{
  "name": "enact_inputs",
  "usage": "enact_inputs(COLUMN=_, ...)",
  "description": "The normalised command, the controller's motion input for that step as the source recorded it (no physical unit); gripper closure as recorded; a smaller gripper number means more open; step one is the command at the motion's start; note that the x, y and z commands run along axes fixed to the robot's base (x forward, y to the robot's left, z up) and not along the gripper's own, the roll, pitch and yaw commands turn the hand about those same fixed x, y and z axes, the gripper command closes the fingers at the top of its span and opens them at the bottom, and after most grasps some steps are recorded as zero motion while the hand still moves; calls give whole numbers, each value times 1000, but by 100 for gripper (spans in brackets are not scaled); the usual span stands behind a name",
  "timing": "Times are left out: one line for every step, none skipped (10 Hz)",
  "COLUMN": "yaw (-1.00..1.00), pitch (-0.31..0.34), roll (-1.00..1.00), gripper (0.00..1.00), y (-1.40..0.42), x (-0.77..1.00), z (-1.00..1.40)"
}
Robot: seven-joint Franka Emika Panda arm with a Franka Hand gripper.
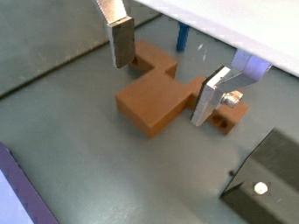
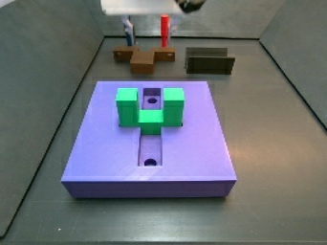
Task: Pick up the brown object. Move up. Place the brown object on the fixture. Regrasp the brown object. Move to above the board. Insert the brown object.
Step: Pick up the brown object.
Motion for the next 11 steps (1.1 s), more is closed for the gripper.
enact_inputs(yaw=-17, pitch=-109, roll=0, gripper=0, y=-23, x=0, z=-466)
enact_inputs(yaw=-20, pitch=-74, roll=0, gripper=0, y=0, x=0, z=-406)
enact_inputs(yaw=-14, pitch=-54, roll=0, gripper=0, y=17, x=-114, z=-369)
enact_inputs(yaw=-40, pitch=-30, roll=0, gripper=0, y=26, x=-174, z=-277)
enact_inputs(yaw=-69, pitch=-6, roll=0, gripper=0, y=29, x=-277, z=-46)
enact_inputs(yaw=-49, pitch=-23, roll=-14, gripper=0, y=9, x=-277, z=0)
enact_inputs(yaw=-37, pitch=-43, roll=0, gripper=0, y=29, x=-200, z=-103)
enact_inputs(yaw=-29, pitch=-40, roll=0, gripper=0, y=71, x=-60, z=-189)
enact_inputs(yaw=-40, pitch=-39, roll=-11, gripper=0, y=77, x=0, z=-194)
enact_inputs(yaw=-71, pitch=-27, roll=0, gripper=0, y=129, x=0, z=-209)
enact_inputs(yaw=-74, pitch=-20, roll=0, gripper=0, y=114, x=0, z=-183)
